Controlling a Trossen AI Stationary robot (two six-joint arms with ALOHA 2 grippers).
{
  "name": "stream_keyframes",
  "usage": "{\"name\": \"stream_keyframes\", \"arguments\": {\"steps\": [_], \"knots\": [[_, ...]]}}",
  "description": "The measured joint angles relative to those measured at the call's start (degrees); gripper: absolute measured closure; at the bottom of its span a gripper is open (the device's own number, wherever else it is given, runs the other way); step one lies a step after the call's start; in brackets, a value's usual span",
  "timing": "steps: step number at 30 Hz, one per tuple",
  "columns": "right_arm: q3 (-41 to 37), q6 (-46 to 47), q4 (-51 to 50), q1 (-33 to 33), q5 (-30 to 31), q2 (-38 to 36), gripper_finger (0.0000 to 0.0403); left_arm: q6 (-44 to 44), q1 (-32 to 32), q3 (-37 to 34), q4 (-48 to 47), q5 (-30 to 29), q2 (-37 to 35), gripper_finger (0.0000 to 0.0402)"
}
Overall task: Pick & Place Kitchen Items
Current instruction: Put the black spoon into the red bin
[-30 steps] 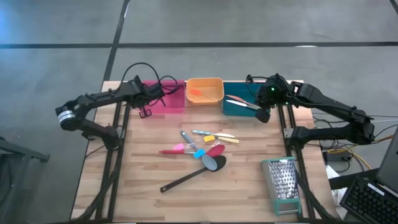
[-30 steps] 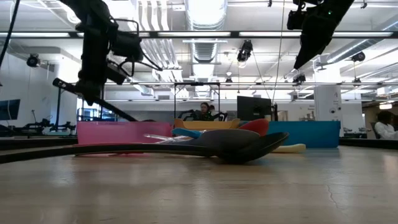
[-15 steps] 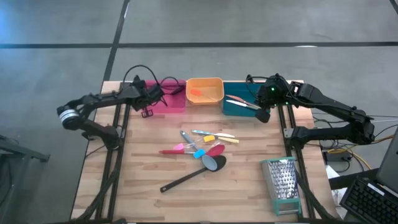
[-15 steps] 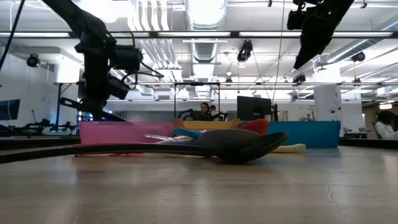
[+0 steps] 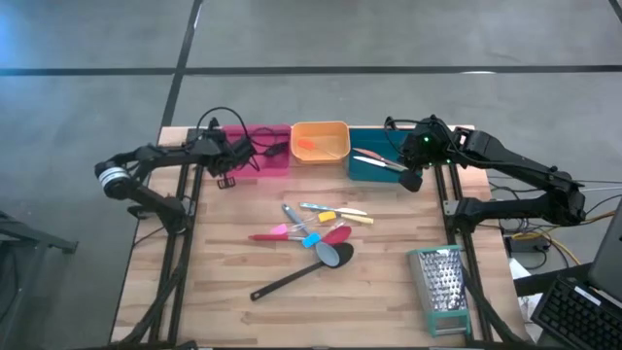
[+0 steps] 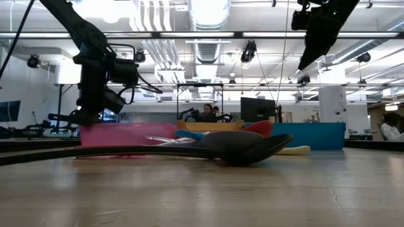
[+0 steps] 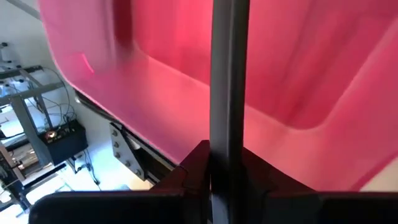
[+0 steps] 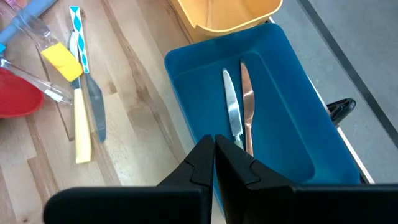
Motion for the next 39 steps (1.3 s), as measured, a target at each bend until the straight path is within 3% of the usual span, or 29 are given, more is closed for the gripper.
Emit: {"name": "stream_keyframes", "arguments": {"steps": [10,19,30,39], "knots": [[0.0,0.0,0.0,0.0,0.0,0.0,0.0394,0.2,0.0,0.7,-1.5,0.9,-0.4,0.0344],[0.0,0.1,0.0,0.0,0.0,0.0,0.0394,-3.0,0.0,2.5,-2.0,9.2,-1.5,0.0289],[0.0,0.0,0.0,0.0,0.0,0.0,0.0394,-5.9,0.0,4.6,-5.1,9.7,-1.5,0.0224],[-0.1,0.0,0.0,0.0,0.0,0.0,0.0394,-7.6,0.0,10.0,-11.0,9.7,-1.6,0.0209]]}}
